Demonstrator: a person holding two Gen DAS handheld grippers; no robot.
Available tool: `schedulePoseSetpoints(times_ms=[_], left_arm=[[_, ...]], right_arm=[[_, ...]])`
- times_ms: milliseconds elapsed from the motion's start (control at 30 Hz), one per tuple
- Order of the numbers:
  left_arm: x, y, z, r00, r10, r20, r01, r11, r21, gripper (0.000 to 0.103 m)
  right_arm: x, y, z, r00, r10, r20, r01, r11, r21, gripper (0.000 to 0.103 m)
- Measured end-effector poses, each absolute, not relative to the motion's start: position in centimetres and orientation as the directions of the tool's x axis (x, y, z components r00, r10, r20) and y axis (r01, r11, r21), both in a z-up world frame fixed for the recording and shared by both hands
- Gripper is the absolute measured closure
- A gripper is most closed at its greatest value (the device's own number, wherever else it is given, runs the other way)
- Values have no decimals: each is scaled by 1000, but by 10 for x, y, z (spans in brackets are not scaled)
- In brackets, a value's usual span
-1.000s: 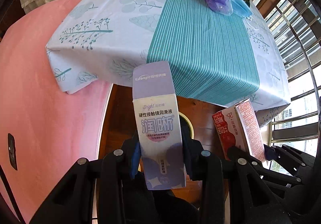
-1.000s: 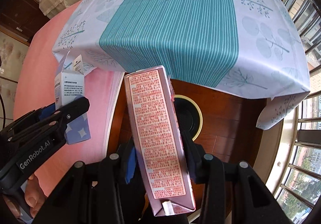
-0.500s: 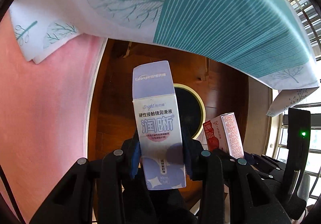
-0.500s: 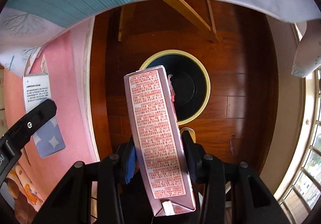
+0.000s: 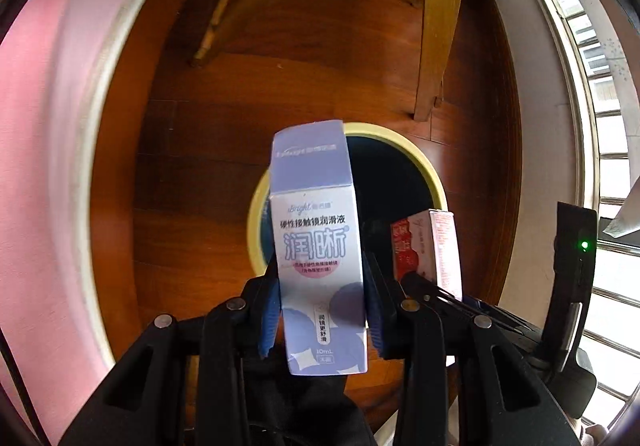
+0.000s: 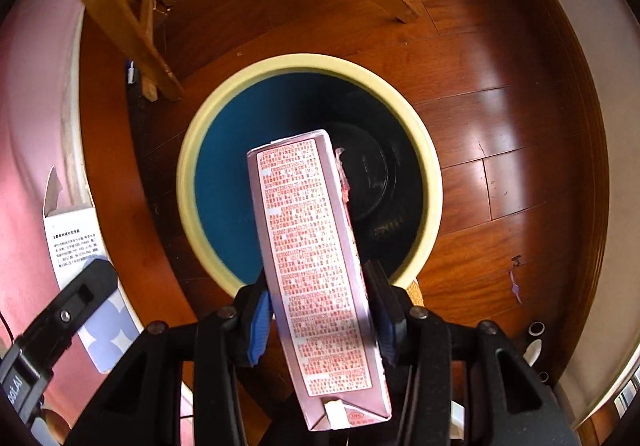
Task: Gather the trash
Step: 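Carry both boxes over the bin and open both tools to drop them, then raise both tools from the bin back toward the table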
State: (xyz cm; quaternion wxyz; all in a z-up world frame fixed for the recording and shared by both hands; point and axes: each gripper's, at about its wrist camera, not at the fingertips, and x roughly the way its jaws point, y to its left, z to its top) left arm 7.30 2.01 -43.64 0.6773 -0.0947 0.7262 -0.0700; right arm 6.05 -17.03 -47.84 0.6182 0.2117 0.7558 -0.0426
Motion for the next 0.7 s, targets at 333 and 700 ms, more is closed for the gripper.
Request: schedulePoseSetpoints(times_ms=[333, 700], left_arm=[[76, 6, -471, -111, -201, -973, -11, 979, -201, 19], [68, 13, -415, -27, -86, -996, 70, 994, -87, 19]], right_arm=[[60, -184, -496, -97, 271, -958, 426, 881, 207, 30], [58, -187, -441, 14, 217, -976, 404, 892, 204, 30]])
